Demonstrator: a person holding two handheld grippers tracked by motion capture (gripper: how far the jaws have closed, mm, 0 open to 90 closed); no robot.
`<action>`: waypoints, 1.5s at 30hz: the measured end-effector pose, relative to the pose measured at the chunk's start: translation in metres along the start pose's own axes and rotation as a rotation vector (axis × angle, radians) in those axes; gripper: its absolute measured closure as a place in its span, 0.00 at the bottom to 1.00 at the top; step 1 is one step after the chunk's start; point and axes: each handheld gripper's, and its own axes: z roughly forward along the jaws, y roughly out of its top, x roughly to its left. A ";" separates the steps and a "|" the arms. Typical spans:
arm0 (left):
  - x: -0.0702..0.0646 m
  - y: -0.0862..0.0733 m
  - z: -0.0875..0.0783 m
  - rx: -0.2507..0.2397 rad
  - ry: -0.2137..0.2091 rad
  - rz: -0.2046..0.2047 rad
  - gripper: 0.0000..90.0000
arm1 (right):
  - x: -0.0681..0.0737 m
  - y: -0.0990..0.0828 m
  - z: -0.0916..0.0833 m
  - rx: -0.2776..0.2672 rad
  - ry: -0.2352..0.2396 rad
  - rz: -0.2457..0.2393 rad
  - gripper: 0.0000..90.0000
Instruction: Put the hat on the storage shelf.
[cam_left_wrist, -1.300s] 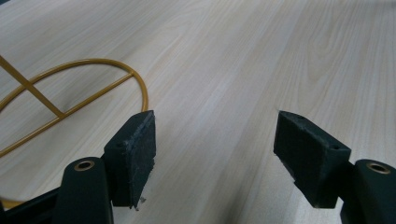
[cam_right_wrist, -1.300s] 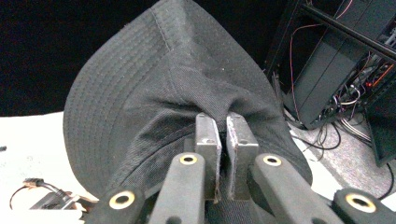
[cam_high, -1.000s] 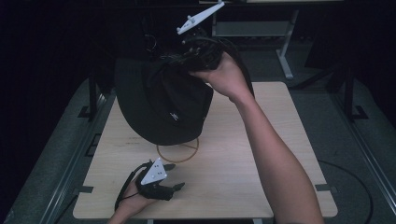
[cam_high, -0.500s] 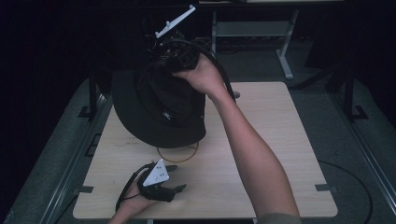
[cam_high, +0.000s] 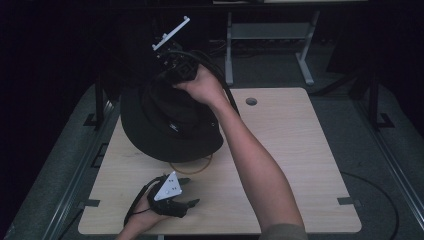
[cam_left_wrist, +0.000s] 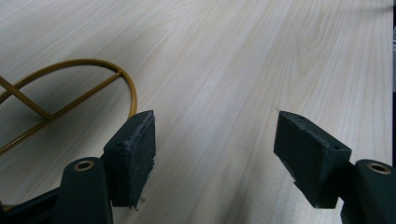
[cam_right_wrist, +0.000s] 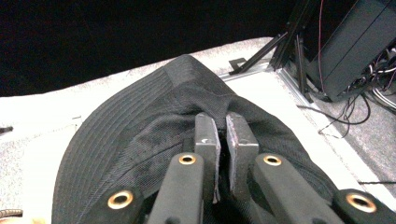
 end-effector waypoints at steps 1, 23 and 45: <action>0.000 0.000 0.000 -0.003 -0.001 -0.002 0.32 | 0.000 0.000 0.002 0.001 0.000 -0.005 0.94; -0.006 -0.003 -0.005 -0.001 -0.019 -0.004 0.32 | 0.005 0.000 0.008 -0.017 0.015 0.009 0.69; -0.011 -0.002 -0.004 -0.001 -0.038 -0.008 0.31 | -0.014 -0.069 -0.063 -0.136 -0.010 0.100 0.46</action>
